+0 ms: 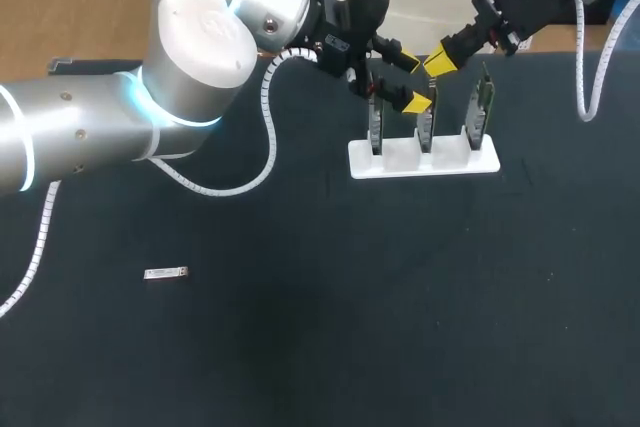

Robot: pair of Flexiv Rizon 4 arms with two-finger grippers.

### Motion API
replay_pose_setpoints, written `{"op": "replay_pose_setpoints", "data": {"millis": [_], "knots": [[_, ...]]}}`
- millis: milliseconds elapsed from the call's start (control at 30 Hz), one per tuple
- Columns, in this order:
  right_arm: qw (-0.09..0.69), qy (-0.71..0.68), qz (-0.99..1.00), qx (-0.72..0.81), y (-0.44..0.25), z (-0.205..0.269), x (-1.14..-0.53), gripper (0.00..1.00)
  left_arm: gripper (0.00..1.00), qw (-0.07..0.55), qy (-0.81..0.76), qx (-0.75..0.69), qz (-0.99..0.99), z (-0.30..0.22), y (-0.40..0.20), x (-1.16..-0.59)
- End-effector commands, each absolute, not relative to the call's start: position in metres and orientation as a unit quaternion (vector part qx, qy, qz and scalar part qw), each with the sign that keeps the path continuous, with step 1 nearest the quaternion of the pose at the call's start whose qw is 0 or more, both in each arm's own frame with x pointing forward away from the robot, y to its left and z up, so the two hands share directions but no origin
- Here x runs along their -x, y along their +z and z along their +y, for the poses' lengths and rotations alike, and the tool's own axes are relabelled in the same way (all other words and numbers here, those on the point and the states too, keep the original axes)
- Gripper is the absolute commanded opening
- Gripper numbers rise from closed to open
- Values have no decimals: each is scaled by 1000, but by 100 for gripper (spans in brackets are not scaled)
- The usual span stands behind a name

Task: Pick up the optical module with the left hand, and insert it into the network port with the right hand.

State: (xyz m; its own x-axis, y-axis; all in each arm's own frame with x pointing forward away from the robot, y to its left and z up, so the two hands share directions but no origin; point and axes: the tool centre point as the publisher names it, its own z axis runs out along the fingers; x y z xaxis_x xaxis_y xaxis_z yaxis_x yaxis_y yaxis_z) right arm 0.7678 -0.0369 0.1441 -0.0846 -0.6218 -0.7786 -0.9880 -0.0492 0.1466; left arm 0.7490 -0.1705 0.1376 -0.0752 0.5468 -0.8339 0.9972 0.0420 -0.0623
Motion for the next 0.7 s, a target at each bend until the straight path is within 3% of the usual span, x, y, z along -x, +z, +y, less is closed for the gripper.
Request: {"op": "replay_pose_setpoints", "data": {"millis": [33,700], "knots": [[249,364,641,628,134,-35,-771,0,100,320,-347,-599,647,-171,139,-750],[287,383,626,616,161,-46,-769,0,100,320,-347,-599,647,-171,139,-750]]}}
